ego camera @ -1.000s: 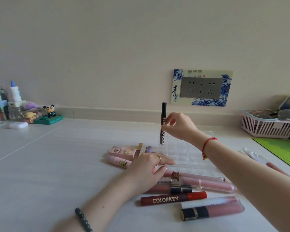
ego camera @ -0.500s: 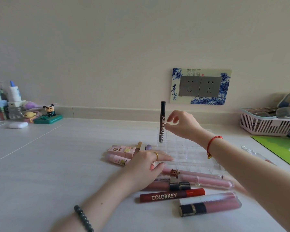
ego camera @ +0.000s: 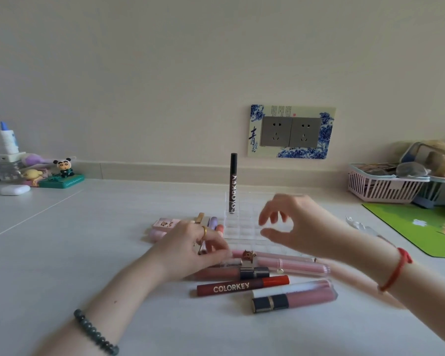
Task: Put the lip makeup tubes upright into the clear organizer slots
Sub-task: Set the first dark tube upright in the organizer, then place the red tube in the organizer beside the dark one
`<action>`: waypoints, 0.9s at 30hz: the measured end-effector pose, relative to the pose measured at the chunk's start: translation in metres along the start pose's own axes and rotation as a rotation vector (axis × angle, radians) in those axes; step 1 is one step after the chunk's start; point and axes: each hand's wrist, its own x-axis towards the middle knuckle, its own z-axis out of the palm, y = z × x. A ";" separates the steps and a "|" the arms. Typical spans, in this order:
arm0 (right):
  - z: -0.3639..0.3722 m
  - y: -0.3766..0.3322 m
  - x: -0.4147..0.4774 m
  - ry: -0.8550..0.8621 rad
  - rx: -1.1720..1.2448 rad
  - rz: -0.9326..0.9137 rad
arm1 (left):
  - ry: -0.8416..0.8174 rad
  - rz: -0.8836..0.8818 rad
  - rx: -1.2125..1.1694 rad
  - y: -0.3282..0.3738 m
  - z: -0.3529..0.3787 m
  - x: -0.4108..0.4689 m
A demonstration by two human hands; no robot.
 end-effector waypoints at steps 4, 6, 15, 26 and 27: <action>0.011 0.000 -0.031 -0.127 -0.042 -0.014 | -0.177 0.009 0.046 0.001 0.000 -0.010; 0.015 0.002 -0.040 -0.136 -0.056 -0.013 | -0.244 0.045 0.065 0.004 0.003 -0.013; 0.020 -0.001 -0.044 -0.242 -0.078 0.015 | -0.255 0.147 0.339 0.017 0.014 -0.013; 0.002 0.004 -0.040 -0.017 -0.017 -0.018 | -0.008 0.145 0.032 0.011 0.016 -0.010; -0.003 0.003 -0.037 0.029 0.070 0.004 | 0.048 0.126 -0.038 0.013 0.016 -0.007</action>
